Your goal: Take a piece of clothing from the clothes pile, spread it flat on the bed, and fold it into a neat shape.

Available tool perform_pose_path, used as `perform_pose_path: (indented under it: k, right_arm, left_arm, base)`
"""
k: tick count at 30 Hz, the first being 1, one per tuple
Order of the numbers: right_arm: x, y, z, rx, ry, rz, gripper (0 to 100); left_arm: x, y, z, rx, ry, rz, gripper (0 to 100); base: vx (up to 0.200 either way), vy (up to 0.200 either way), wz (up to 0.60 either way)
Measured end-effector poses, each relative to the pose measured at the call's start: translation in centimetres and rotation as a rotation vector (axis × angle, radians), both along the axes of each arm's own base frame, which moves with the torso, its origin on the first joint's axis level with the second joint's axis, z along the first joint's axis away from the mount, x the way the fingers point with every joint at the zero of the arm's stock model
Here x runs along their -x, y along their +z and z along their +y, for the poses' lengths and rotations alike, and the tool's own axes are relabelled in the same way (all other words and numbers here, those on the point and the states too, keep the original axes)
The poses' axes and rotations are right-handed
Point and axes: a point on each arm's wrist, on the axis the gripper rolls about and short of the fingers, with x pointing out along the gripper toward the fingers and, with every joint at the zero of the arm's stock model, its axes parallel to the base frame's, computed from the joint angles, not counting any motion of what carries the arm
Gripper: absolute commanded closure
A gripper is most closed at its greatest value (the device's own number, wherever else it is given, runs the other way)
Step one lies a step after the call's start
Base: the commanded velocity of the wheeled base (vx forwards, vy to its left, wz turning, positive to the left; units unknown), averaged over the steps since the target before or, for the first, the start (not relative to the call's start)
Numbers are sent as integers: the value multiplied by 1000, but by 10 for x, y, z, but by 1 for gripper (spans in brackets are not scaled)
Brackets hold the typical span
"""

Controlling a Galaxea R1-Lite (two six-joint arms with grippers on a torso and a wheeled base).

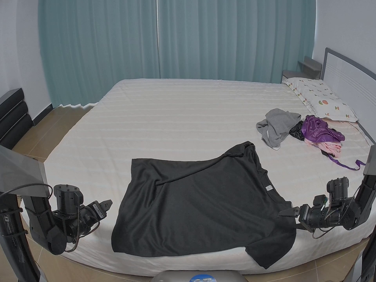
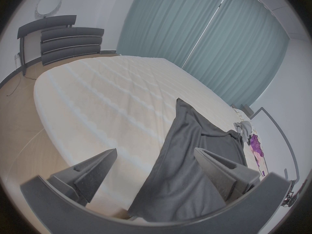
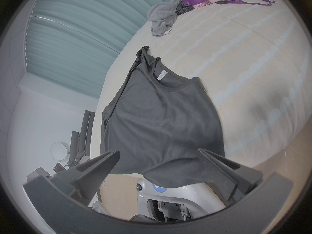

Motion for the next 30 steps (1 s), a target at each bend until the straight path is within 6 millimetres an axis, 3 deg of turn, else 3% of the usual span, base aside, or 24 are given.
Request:
perform_pose_path:
  k: [16,23,30]
  right_arm:
    - [2,-2,2,2,10,9,0]
    - [0,-4,2,6,8,-8,0]
    - [-2,-8,4,9,13,-48,0]
  left_arm:
    - [-19,2,-12,156,-37,-44,0]
    - [-56,5,-25,164,-67,-125,0]
    - [-113,1,-39,155,-80,-120,0]
  base:
    - [0,0,0]
    - [0,0,0]
    - [0,0,0]
